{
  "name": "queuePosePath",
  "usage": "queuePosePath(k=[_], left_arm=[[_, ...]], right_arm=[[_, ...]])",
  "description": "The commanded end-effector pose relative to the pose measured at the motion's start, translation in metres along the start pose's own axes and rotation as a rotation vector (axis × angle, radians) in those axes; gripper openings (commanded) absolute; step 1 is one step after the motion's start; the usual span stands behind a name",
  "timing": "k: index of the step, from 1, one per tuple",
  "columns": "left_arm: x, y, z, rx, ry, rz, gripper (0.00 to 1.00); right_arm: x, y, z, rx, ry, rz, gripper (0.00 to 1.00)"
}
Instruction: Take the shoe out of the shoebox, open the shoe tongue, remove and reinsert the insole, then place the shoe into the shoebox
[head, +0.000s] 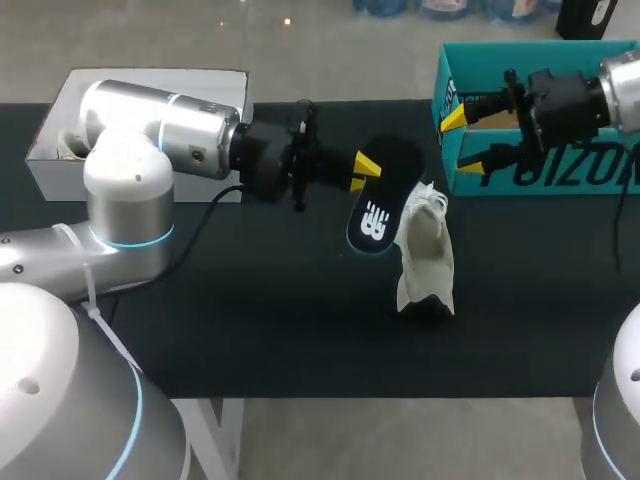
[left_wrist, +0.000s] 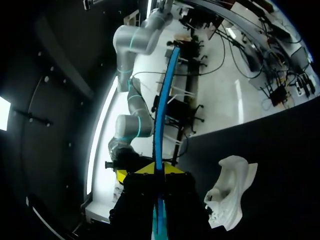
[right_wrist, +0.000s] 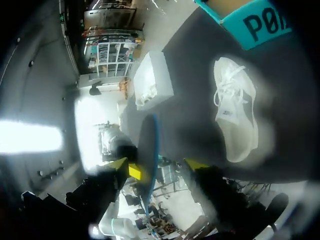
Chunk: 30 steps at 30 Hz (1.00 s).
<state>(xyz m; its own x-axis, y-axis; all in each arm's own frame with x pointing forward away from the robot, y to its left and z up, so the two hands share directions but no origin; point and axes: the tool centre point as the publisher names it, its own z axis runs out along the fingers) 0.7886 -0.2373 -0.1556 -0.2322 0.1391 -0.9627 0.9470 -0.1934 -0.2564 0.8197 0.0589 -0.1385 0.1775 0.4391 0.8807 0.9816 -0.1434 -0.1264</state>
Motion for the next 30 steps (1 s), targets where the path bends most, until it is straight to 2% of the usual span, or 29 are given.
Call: queuePosePath(k=[1,2,18,20,22,23,25,28,30], left_arm=[[0.003,-0.007,-0.003,-0.004,-0.001,-0.005,0.0],[0.003,-0.007,-0.004,-0.003,-0.002,-0.006,0.0],[0.004,-0.027,-0.007,-0.006,-0.002,-0.031,0.0],[0.003,-0.029,-0.008,-0.009,-0.003,-0.032,0.0],[0.002,-0.03,-0.009,-0.009,-0.006,-0.031,0.0],[0.001,-0.03,-0.01,-0.009,-0.006,-0.031,0.0],[0.001,-0.031,-0.011,-0.01,-0.012,-0.032,0.0],[0.0,-0.03,-0.011,-0.01,-0.01,-0.035,0.0],[-0.001,-0.03,-0.012,-0.009,-0.005,-0.036,0.0]], right_arm=[[0.004,-0.007,-0.05,-0.077,-0.643,-0.214,1.0],[0.005,-0.003,-0.055,-0.115,-0.666,-0.187,1.0],[0.005,-0.003,-0.055,-0.115,-0.666,-0.187,1.0],[0.003,-0.01,-0.056,-0.155,-0.777,-0.296,1.0],[-0.006,-0.015,-0.057,-0.149,-0.829,-0.38,1.0],[-0.01,-0.018,-0.058,-0.177,-0.855,-0.418,1.0],[-0.019,-0.023,-0.059,-0.167,-0.836,-0.514,1.0],[-0.03,-0.033,-0.065,-0.155,-0.745,-0.656,1.0],[-0.036,-0.038,-0.072,-0.143,-0.646,-0.722,1.0]])
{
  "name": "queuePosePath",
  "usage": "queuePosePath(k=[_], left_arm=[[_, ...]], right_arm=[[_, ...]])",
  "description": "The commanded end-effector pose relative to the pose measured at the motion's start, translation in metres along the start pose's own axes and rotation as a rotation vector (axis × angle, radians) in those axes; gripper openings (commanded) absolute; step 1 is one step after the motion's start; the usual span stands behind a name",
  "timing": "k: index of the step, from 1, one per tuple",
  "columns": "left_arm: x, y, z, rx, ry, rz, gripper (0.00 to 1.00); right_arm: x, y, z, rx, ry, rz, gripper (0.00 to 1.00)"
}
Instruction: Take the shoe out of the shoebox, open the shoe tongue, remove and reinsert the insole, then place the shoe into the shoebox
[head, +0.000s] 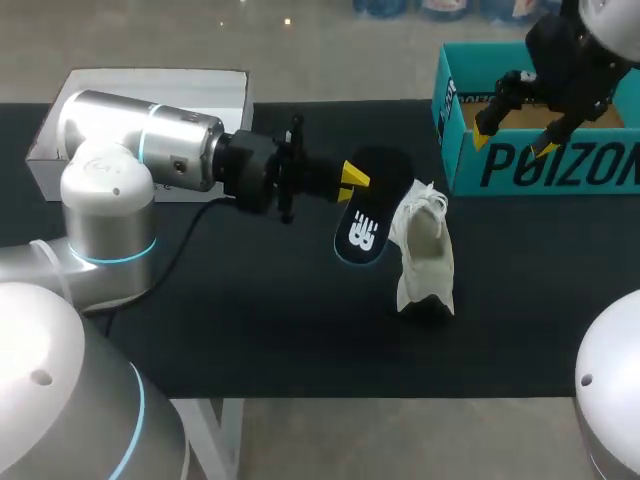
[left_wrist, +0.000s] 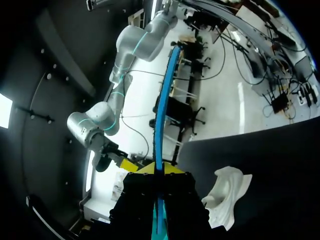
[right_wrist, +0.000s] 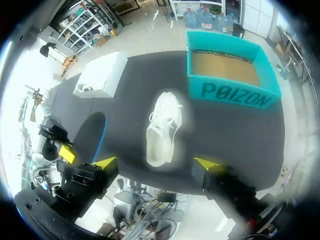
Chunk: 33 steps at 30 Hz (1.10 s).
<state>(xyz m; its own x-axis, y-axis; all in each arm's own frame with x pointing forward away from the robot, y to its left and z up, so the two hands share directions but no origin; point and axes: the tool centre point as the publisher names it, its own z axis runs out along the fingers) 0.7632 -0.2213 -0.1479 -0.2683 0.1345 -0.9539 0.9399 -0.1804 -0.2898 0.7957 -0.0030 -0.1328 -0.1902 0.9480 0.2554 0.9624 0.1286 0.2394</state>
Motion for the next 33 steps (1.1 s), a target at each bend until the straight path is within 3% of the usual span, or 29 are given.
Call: queuePosePath(k=[1,5,14,33], left_arm=[[-0.002,0.0,-0.001,-0.001,0.008,0.0,0.0],[-0.003,0.0,-0.002,-0.002,0.009,0.0,0.0],[0.0,-0.002,-0.003,-0.002,0.009,-0.007,0.0],[0.0,-0.006,-0.003,0.036,0.016,-0.03,0.0]], right_arm=[[-0.009,-0.028,-0.009,-0.166,0.157,-0.234,1.0],[-0.018,-0.034,-0.008,-0.159,0.25,-0.251,1.0],[-0.027,-0.034,-0.005,-0.137,0.316,-0.275,1.0],[-0.017,-0.024,-0.008,-0.107,0.293,-0.282,1.0]])
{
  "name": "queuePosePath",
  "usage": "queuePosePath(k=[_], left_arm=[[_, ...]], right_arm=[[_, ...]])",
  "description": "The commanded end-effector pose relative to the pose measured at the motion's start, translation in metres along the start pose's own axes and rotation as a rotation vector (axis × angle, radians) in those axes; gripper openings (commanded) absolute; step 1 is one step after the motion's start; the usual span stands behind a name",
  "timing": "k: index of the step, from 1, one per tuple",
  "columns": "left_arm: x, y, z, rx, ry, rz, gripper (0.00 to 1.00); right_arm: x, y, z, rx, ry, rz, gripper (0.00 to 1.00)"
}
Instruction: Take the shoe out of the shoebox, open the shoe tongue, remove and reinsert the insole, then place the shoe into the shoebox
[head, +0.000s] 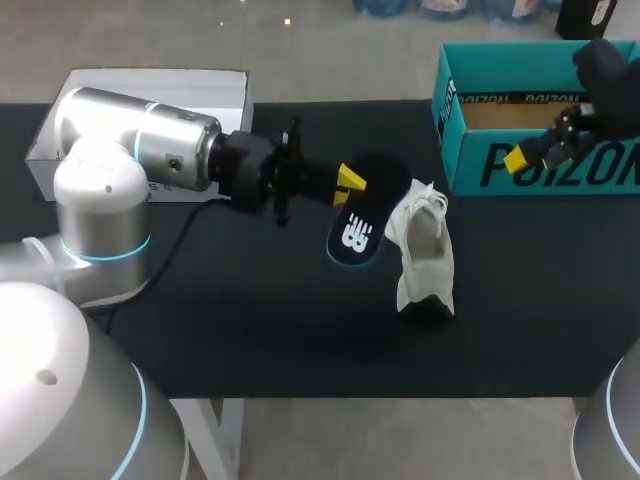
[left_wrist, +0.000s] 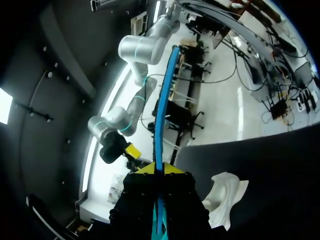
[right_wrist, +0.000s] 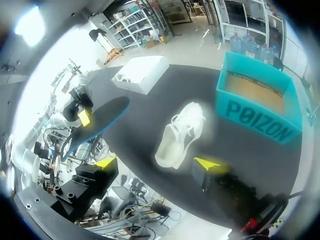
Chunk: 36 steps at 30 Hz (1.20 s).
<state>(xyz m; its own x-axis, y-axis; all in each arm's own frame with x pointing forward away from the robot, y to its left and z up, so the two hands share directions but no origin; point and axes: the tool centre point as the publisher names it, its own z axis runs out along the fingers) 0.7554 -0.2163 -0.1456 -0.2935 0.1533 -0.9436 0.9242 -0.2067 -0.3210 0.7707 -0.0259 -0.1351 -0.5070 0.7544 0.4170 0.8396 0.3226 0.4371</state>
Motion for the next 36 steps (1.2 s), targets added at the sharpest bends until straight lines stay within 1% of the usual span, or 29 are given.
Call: queuePosePath(k=[1,32,36], left_arm=[[-0.0009,0.0026,0.0004,0.004,0.003,0.0,0.0],[-0.0009,0.0026,0.0004,0.004,0.003,0.0,0.0],[-0.0009,0.0026,0.0004,0.004,0.003,0.0,0.0]], right_arm=[[-0.001,0.0033,0.0016,0.008,0.0,0.002,1.0],[-0.001,0.0033,0.0016,0.008,0.0,0.002,1.0],[0.0017,-0.0029,0.0056,0.05,-0.049,-0.005,1.0]])
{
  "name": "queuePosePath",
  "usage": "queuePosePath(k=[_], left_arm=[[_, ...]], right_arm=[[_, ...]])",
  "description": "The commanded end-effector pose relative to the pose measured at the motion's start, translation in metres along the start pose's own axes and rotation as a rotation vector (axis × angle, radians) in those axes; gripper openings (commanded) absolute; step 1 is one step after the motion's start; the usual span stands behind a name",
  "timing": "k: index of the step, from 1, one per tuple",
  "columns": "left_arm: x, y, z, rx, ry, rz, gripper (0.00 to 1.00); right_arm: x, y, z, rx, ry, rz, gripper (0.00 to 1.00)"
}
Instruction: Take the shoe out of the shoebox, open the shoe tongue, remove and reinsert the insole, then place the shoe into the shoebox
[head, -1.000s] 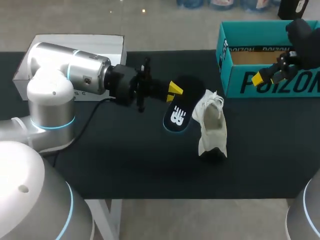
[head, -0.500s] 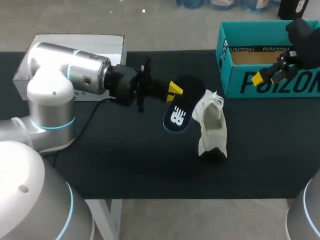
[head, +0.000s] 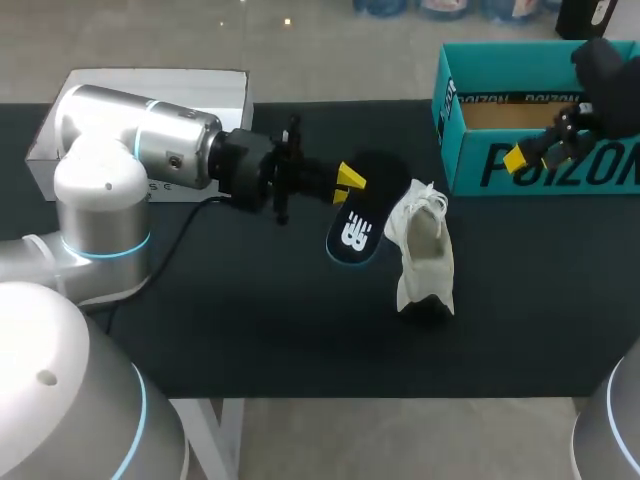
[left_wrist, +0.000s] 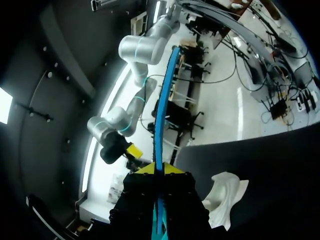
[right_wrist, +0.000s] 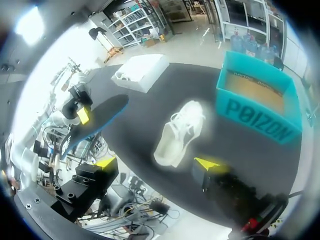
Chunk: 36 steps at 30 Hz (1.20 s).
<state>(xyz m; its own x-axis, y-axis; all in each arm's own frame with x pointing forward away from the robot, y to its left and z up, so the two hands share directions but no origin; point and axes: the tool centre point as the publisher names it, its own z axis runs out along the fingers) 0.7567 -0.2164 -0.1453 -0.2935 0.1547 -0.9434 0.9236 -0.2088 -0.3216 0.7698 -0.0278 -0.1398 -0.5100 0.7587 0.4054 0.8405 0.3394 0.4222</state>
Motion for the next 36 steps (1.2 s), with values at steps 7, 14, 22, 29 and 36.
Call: queuePosePath(k=[7,14,22,29,36], left_arm=[[0.0,0.002,0.001,0.002,0.001,0.0,0.0],[0.0,0.002,0.001,0.002,0.001,0.0,0.0],[0.0,0.002,0.001,0.002,0.001,0.0,0.0],[0.0,0.002,0.001,0.002,0.001,0.0,0.0],[0.018,0.0,0.011,0.019,0.007,-0.068,0.0]], right_arm=[[-0.017,-0.019,0.002,0.063,-0.137,0.026,1.0],[-0.036,-0.03,-0.018,0.071,-0.179,0.039,1.0],[-0.041,-0.024,-0.029,0.053,-0.162,0.027,1.0],[-0.041,-0.024,-0.029,0.053,-0.162,0.027,1.0],[-0.041,-0.024,-0.029,0.053,-0.162,0.027,1.0]])
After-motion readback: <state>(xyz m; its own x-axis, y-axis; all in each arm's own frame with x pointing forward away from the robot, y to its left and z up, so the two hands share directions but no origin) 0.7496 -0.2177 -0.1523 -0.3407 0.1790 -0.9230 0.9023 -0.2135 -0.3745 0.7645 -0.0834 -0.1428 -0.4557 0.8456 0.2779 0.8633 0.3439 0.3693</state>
